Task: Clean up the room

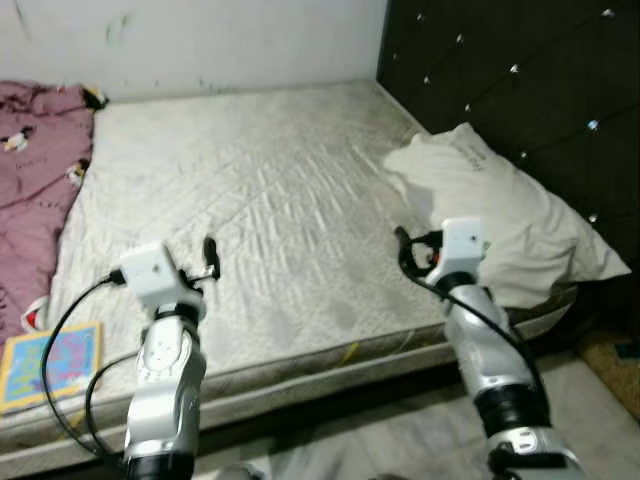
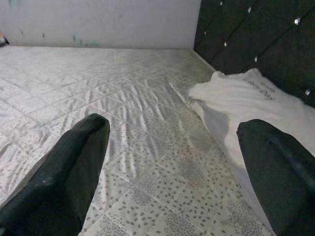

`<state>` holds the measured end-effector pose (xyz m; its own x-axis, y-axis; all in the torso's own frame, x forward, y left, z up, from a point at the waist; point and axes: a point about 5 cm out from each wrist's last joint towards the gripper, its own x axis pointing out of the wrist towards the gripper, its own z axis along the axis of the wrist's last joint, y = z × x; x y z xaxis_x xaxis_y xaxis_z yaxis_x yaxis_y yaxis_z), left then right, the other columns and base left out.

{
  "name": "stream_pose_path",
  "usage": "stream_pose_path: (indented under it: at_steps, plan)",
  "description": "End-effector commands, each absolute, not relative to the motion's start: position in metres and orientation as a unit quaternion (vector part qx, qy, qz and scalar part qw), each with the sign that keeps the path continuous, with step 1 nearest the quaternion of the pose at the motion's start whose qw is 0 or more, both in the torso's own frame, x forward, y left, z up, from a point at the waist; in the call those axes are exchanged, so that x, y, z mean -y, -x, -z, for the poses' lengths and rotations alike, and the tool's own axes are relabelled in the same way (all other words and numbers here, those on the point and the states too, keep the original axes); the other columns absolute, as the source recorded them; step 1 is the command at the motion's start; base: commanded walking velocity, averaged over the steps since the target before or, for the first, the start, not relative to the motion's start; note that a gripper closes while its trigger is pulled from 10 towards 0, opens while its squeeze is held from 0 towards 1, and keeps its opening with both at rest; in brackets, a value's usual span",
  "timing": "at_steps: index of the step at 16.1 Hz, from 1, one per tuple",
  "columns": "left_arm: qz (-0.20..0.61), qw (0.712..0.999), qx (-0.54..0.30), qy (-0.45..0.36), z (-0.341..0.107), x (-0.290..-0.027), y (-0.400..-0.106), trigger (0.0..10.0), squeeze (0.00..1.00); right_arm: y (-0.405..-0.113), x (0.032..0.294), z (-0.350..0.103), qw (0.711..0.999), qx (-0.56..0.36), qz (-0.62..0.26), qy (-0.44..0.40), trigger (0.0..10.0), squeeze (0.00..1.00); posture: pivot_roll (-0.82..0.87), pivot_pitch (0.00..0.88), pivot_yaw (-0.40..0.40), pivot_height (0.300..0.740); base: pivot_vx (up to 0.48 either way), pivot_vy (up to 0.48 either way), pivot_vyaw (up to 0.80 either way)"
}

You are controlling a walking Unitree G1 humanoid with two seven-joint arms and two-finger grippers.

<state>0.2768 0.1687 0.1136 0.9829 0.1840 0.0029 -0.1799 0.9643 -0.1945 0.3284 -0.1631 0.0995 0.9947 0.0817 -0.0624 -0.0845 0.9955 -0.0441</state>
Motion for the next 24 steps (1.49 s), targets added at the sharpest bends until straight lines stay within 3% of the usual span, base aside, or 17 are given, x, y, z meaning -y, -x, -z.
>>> stream_pose_path:
  at_steps: [1,3,10,14,18,24]
  plan:
    - [-0.108,0.990,0.006,0.089,-0.1112,-0.1767,-0.2745,10.0,0.00,-0.3306,0.1495,-0.1052,0.998,-0.017,-0.062,0.023,10.0,0.00,0.01,0.000,-0.031,0.740,0.000,0.480,0.80]
    - [-0.108,0.990,0.006,0.089,-0.1112,-0.1768,-0.2746,10.0,0.00,-0.3307,0.1497,-0.1051,0.998,-0.017,-0.061,0.022,10.0,0.00,0.01,0.000,-0.031,0.740,0.000,0.480,0.80]
    - [-0.106,0.990,0.007,0.090,-0.1110,-0.1757,-0.2749,10.0,0.00,-0.3310,0.1508,-0.1035,0.998,-0.021,-0.060,0.014,10.0,0.00,0.01,0.000,-0.032,0.740,0.000,0.463,0.00]
    - [-0.101,0.991,0.017,0.083,-0.1137,-0.1745,-0.2750,10.0,0.00,-0.3312,0.1487,-0.1042,0.997,-0.017,-0.067,0.023,10.0,0.00,0.01,0.000,-0.032,0.740,0.000,0.000,0.00]
    - [-0.099,0.991,0.019,0.084,-0.1142,-0.1742,-0.2750,10.0,0.00,-0.3313,0.1485,-0.1037,0.997,-0.019,-0.065,0.025,10.0,0.00,0.01,0.000,-0.032,0.740,0.000,0.000,0.68]
    - [-0.094,0.991,0.026,0.087,-0.1155,-0.1738,-0.2748,10.0,0.00,-0.3319,0.1488,-0.1031,0.997,-0.021,-0.064,0.022,10.0,0.00,0.01,0.000,-0.032,0.740,0.000,0.000,0.00]
